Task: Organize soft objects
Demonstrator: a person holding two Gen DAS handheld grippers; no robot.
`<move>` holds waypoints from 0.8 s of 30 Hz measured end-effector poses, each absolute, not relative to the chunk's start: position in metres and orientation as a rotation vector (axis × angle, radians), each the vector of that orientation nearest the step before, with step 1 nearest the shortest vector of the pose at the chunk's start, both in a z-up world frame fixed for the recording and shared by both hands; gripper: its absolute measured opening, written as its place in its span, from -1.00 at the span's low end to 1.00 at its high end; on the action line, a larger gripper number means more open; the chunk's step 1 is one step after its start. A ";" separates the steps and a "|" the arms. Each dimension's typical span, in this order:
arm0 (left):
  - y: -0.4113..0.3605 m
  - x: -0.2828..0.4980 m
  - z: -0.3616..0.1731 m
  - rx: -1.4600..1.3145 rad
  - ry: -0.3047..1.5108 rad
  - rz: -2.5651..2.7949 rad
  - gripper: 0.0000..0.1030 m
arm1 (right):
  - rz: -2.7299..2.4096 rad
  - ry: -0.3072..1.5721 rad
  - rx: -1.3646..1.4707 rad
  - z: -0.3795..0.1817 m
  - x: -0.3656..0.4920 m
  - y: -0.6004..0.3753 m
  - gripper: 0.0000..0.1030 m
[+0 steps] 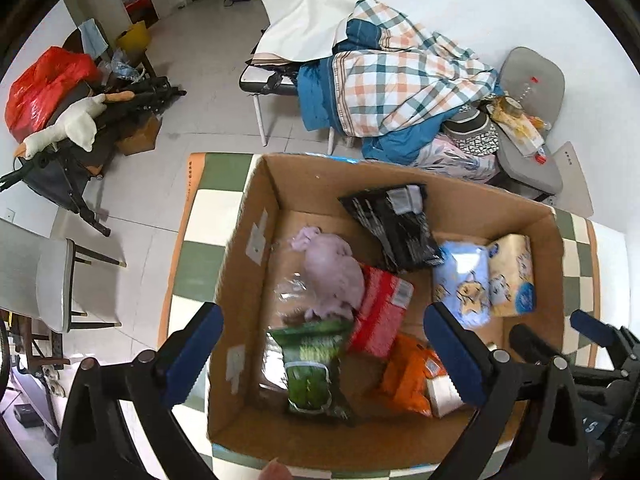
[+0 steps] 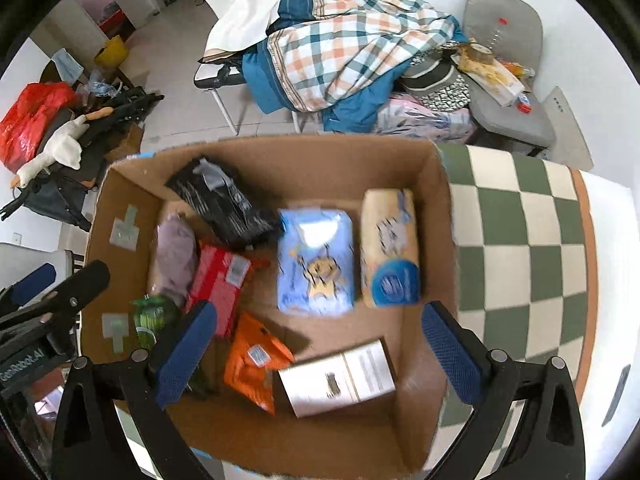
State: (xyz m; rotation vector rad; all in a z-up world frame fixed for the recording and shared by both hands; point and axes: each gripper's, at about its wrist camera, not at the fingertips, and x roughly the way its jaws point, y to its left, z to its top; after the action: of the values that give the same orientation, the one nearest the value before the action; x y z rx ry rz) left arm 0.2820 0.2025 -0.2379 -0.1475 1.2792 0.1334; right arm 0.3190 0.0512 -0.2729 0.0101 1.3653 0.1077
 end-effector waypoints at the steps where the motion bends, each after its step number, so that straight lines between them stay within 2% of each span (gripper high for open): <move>1: 0.201 0.277 -0.236 -0.153 1.277 0.129 0.99 | 0.108 1.364 0.011 -0.272 0.312 0.049 1.00; 8: 0.188 0.246 -0.224 -0.148 1.271 0.125 0.99 | 0.077 1.360 -0.006 -0.264 0.272 0.030 1.00; 12: 0.179 0.224 -0.199 -0.128 1.249 0.123 0.99 | 0.073 1.352 0.007 -0.250 0.253 0.018 1.00; 16: 0.166 0.194 -0.153 -0.102 1.201 0.095 0.99 | 0.086 1.313 0.044 -0.209 0.226 0.005 1.00; 24: 0.145 0.133 -0.055 -0.060 1.066 0.096 0.99 | 0.079 1.157 0.070 -0.092 0.154 -0.014 1.00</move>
State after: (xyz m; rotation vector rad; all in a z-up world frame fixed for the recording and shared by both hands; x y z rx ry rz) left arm 0.1330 0.1455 -0.0551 -0.0603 1.0657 0.0960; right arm 0.1542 -0.0143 -0.0920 0.0702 1.1571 0.0795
